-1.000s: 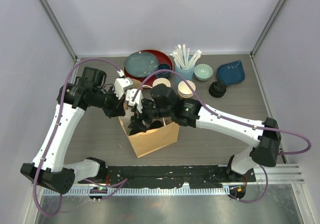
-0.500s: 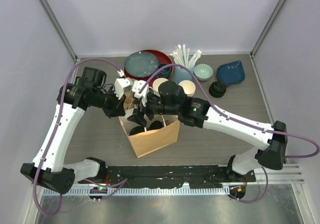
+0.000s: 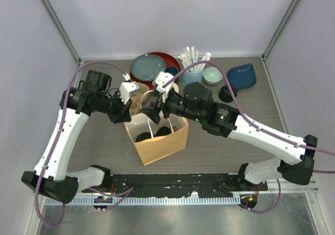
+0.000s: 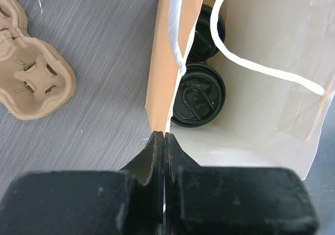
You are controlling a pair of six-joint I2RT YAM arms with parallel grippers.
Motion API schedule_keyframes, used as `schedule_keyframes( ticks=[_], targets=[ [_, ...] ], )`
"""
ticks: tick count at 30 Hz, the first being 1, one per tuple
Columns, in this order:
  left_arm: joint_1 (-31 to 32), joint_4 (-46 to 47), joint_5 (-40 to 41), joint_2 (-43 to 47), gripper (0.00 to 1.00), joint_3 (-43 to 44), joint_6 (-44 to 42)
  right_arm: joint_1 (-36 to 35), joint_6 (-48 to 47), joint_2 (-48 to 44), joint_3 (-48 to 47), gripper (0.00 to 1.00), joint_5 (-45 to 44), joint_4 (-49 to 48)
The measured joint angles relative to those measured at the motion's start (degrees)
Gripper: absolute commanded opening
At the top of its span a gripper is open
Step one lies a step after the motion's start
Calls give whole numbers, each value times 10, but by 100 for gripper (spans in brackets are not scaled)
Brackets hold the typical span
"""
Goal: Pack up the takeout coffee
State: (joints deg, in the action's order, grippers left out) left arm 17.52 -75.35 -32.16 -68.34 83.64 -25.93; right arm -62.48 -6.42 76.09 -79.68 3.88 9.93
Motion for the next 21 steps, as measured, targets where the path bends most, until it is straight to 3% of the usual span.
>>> schedule_keyframes(
  ticks=[5, 9, 16, 21],
  targets=[
    [0, 0, 0, 0, 0, 0, 0, 14, 16, -16, 0, 78, -109, 18],
    [0, 1, 0, 0, 0, -1, 0, 68, 46, -41, 12, 78, -169, 29],
    [0, 2, 0, 0, 0, -1, 0, 201, 99, -88, 66, 78, -214, 44],
    [0, 2, 0, 0, 0, -1, 0, 259, 124, -96, 107, 78, -219, 58]
  ],
)
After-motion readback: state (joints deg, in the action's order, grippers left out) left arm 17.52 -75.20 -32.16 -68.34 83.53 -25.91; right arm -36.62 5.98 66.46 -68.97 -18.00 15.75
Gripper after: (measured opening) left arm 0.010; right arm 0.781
